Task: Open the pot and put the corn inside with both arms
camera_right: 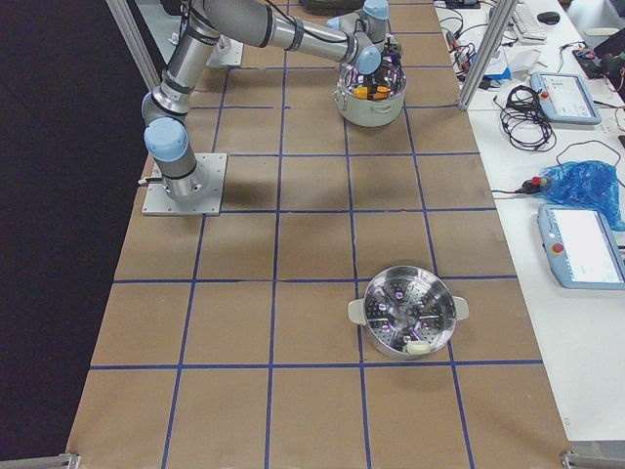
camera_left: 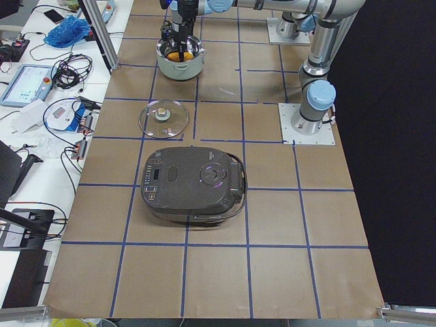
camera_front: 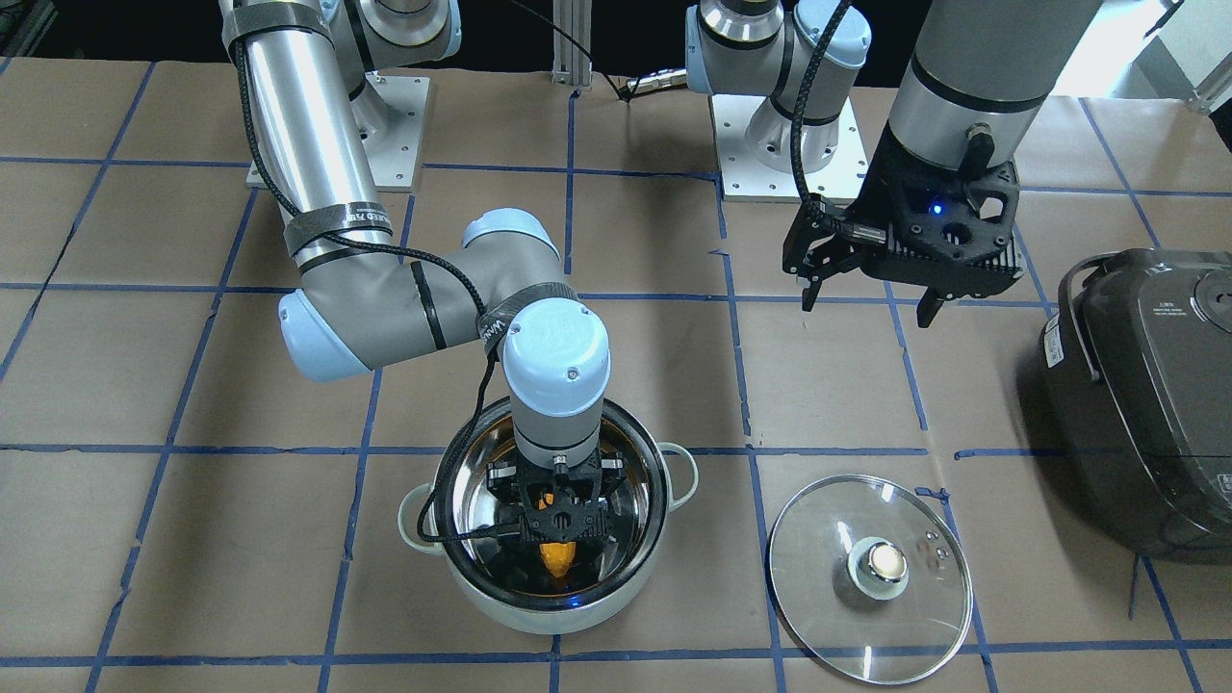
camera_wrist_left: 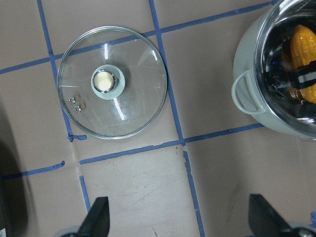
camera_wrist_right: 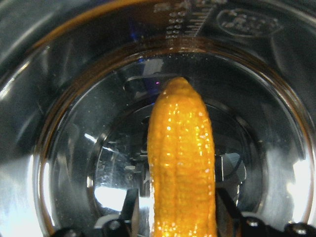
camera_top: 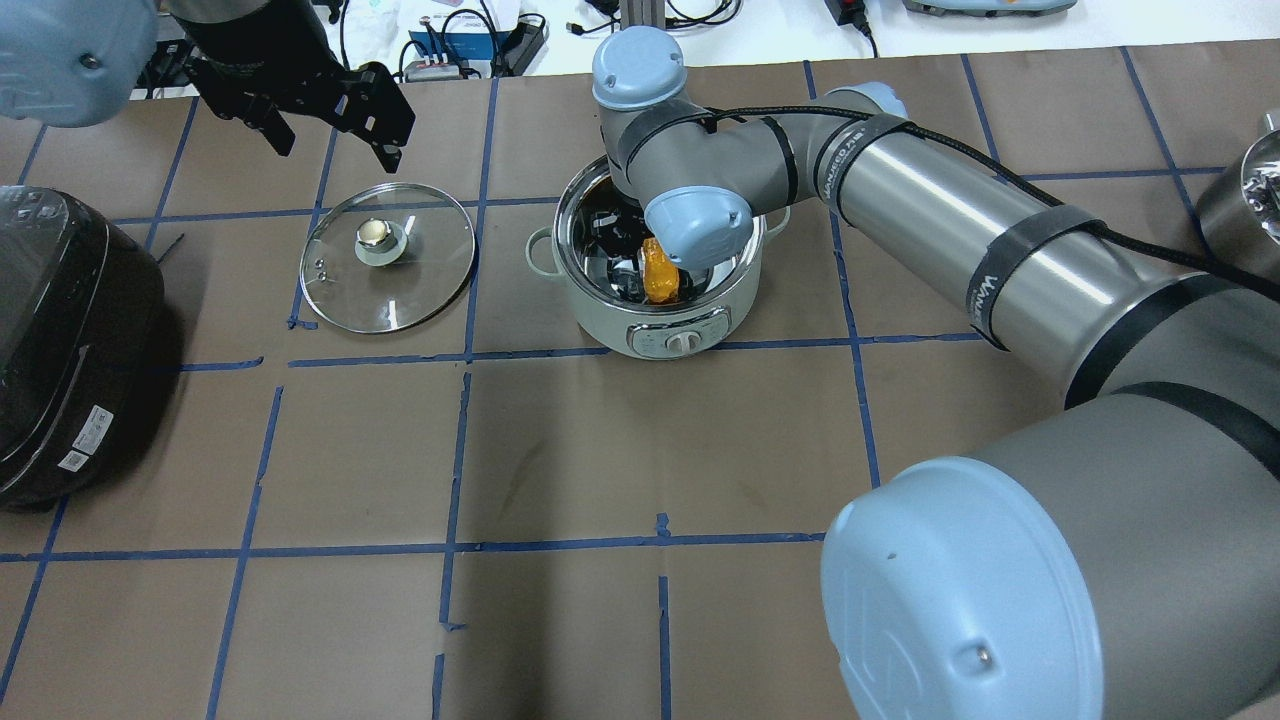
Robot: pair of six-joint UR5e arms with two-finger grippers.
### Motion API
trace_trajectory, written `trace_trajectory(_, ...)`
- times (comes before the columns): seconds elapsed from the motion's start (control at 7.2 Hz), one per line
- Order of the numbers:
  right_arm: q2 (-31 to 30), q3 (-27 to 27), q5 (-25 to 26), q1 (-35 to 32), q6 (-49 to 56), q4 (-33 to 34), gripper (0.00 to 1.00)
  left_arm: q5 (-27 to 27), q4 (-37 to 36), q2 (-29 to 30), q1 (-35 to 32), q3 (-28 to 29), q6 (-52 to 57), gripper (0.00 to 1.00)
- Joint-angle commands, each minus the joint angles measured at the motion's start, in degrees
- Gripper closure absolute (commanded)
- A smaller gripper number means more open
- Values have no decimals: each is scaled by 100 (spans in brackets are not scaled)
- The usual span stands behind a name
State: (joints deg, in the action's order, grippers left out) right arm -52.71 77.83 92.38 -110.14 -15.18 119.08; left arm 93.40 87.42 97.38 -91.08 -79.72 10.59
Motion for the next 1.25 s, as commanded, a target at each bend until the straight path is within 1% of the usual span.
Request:
trace_trajectory(0.0,-534,-40,-97,98,24,-77,2,55,38,-79,29,-17,-13,0)
trace_trajectory(0.14,-1034,64,-237,229,41,-330,2,12,38,-79,29,0,-13,0)
trace_trajectory(0.28,-1596,74,-256,404,68,-1116,6,55,56,-79,29,0,-13,0)
trace_trajectory(0.42,-2194,91,-360,606,146,-2124,8,73,195,-96,55,-26,-4,0)
trace_trajectory(0.56,-2765,152,-379,930,234,-2856,8,64,240,-105,55,-17,-4,0)
trace_trajectory(0.69,-3267,388,-396,1229,461,-3177,12,55,232,-105,46,26,-4,0)
trace_trajectory(0.83,-3620,634,-405,1371,481,-3206,12,73,223,-105,81,-17,-4,0)
trace_trajectory(0.97,-3815,924,-344,1408,490,-3215,15,64,223,-105,73,-9,-4,0)
trace_trajectory(1.11,-3904,987,-326,1399,490,-3215,15,64,214,-105,81,26,-4,0)
